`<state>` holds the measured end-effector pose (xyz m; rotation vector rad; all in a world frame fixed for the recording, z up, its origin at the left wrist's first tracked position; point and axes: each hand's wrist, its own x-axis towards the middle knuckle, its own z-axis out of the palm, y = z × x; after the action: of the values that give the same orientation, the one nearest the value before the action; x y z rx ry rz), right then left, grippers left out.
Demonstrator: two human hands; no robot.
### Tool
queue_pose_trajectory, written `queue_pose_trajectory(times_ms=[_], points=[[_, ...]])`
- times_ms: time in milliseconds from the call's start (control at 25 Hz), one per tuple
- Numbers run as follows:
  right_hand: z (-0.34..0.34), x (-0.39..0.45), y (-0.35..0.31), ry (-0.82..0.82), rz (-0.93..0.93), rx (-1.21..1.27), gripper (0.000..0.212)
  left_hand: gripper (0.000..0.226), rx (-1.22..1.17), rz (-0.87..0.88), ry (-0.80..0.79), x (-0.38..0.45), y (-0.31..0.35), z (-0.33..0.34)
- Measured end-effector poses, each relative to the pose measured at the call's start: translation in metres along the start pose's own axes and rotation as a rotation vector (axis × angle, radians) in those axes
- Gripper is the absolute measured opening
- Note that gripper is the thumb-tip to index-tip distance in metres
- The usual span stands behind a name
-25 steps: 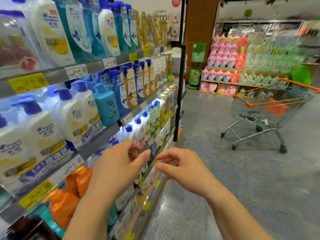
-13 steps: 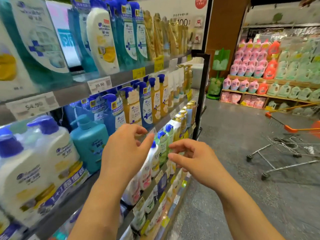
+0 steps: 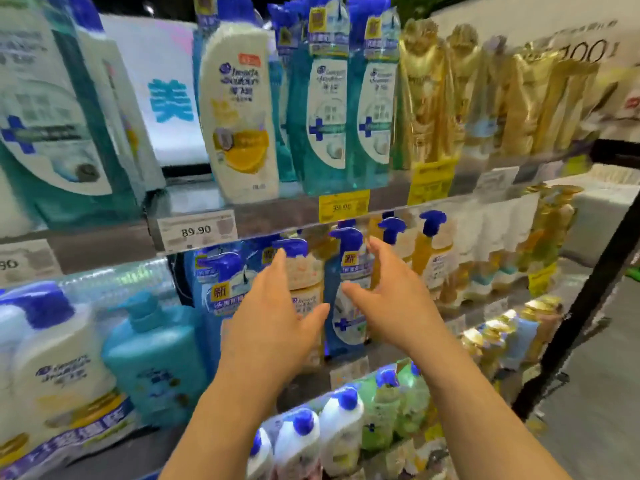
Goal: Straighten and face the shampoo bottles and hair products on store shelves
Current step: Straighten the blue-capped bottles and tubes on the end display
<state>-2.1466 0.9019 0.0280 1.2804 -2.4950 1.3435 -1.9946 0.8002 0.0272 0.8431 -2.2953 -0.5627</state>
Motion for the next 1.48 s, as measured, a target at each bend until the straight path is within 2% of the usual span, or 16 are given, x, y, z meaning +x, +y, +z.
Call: queue_pose_trajectory(times_ms=[120,240,320,520,600,680,800,960,1160,1240,1320,1400,1480], points=[[0.006,0.032,0.020,-0.131,-0.067,0.052,0.073,0.107,-0.017,-0.120,0.046,0.007,0.008,0.020],[0.013,0.046,0.028,-0.199,-0.079,0.070,0.086,0.114,0.044,-0.148,0.080,0.010,0.010,0.035],[0.013,0.049,0.031,-0.192,-0.106,0.094,0.096,0.113,0.099,-0.165,0.099,0.010,0.011,0.041],[0.003,0.037,0.040,-0.150,-0.227,-0.006,0.099,0.111,0.170,-0.278,0.160,0.018,0.014,0.045],[-0.002,0.031,0.045,-0.163,-0.265,-0.074,0.096,0.094,0.222,-0.308,0.153,0.021,0.014,0.047],[-0.008,0.032,0.049,-0.183,-0.299,-0.066,0.080,0.070,0.292,-0.297,0.129,0.023,0.014,0.049],[-0.017,0.029,0.053,-0.232,-0.291,0.064,0.066,0.062,0.267,-0.310,0.099,0.028,0.013,0.047],[-0.030,0.013,0.056,-0.210,-0.287,0.225,0.065,0.057,0.284,-0.290,0.055,0.033,0.014,0.044],[-0.063,0.022,0.053,-0.137,-0.252,0.483,0.071,0.053,0.280,-0.134,-0.015,0.040,0.026,0.050],[-0.071,0.025,0.054,-0.163,-0.226,0.549,0.072,0.054,0.233,-0.090,-0.044,0.044,0.028,0.055],[-0.076,0.025,0.056,-0.197,-0.223,0.554,0.074,0.066,0.234,-0.086,-0.080,0.048,0.028,0.057],[-0.081,0.024,0.058,-0.218,-0.232,0.546,0.077,0.083,0.338,-0.103,-0.106,0.050,0.025,0.058],[-0.087,0.026,0.061,-0.211,-0.252,0.543,0.078,0.081,0.426,-0.137,-0.109,0.052,0.021,0.054]])
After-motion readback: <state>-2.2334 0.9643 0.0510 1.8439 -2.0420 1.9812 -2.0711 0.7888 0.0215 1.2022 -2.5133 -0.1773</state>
